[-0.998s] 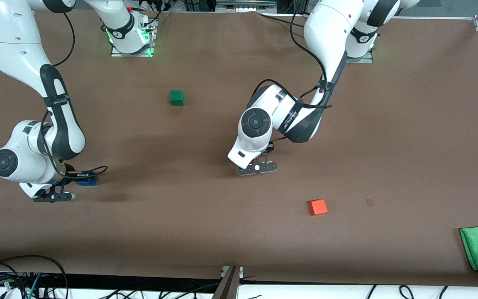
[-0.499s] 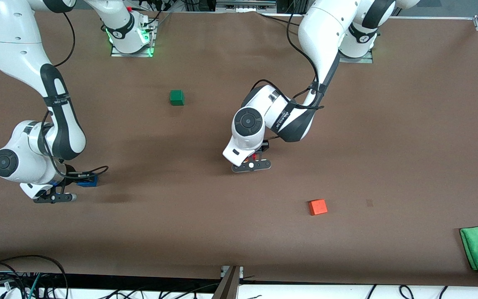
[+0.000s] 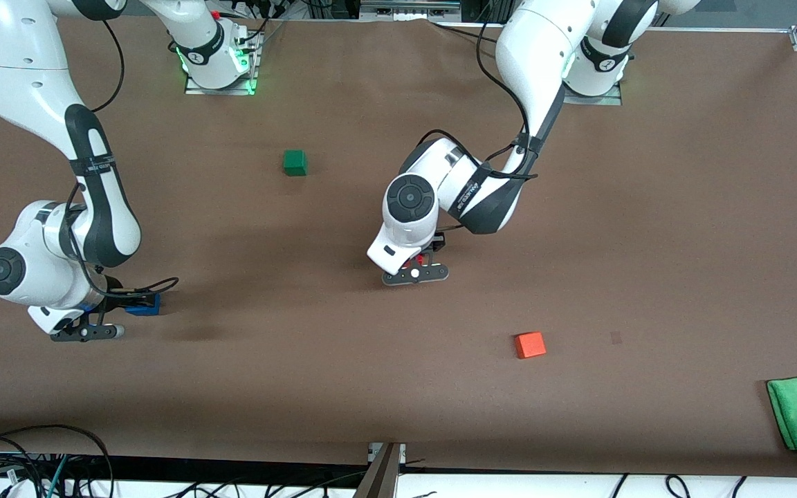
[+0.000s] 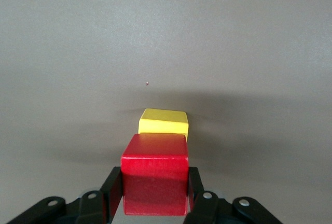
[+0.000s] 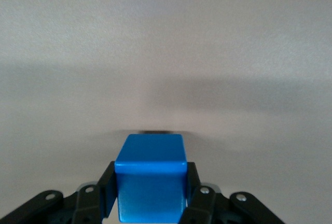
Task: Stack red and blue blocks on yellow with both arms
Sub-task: 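Lower the red cube onto the yellow cube while the right gripper grasps blue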
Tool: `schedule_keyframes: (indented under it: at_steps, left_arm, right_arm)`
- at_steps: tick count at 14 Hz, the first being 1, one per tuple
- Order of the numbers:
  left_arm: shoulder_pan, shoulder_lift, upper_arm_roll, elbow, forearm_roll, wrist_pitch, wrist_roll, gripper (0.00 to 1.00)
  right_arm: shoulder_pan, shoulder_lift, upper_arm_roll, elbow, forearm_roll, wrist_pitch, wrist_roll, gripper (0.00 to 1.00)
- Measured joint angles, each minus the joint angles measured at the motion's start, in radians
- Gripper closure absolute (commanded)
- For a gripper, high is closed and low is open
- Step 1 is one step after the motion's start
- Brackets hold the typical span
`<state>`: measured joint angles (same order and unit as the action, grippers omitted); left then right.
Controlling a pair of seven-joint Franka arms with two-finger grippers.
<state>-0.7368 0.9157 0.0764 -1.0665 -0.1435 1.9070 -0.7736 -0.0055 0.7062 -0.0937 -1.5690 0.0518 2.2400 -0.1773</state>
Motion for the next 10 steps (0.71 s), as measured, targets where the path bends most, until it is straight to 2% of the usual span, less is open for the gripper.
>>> schedule_keyframes:
  at_steps: [4,5,6,7,10]
  left_arm:
    - [0.0,0.0,0.0,0.0,0.0,0.0,-0.001,1.0]
    - [0.0,0.0,0.0,0.0,0.0,0.0,-0.001,0.97]
    - [0.0,0.0,0.0,0.0,0.0,0.0,-0.001,0.87]
    - [0.0,0.0,0.0,0.0,0.0,0.0,-0.001,0.72]
    - [0.0,0.002,0.001,0.0,0.0,0.0,-0.001,0.64]
  right_arm:
    - [0.002,-0.014,0.006,0.059,0.0,-0.085,-0.001,0.61]
    - [0.003,-0.018,0.007,0.073,0.0,-0.107,-0.001,0.61]
    - [0.004,-0.021,0.008,0.087,0.0,-0.125,-0.001,0.61]
    - [0.005,-0.023,0.01,0.101,0.0,-0.142,-0.001,0.61]
    - [0.005,-0.028,0.013,0.162,0.0,-0.221,-0.003,0.61]
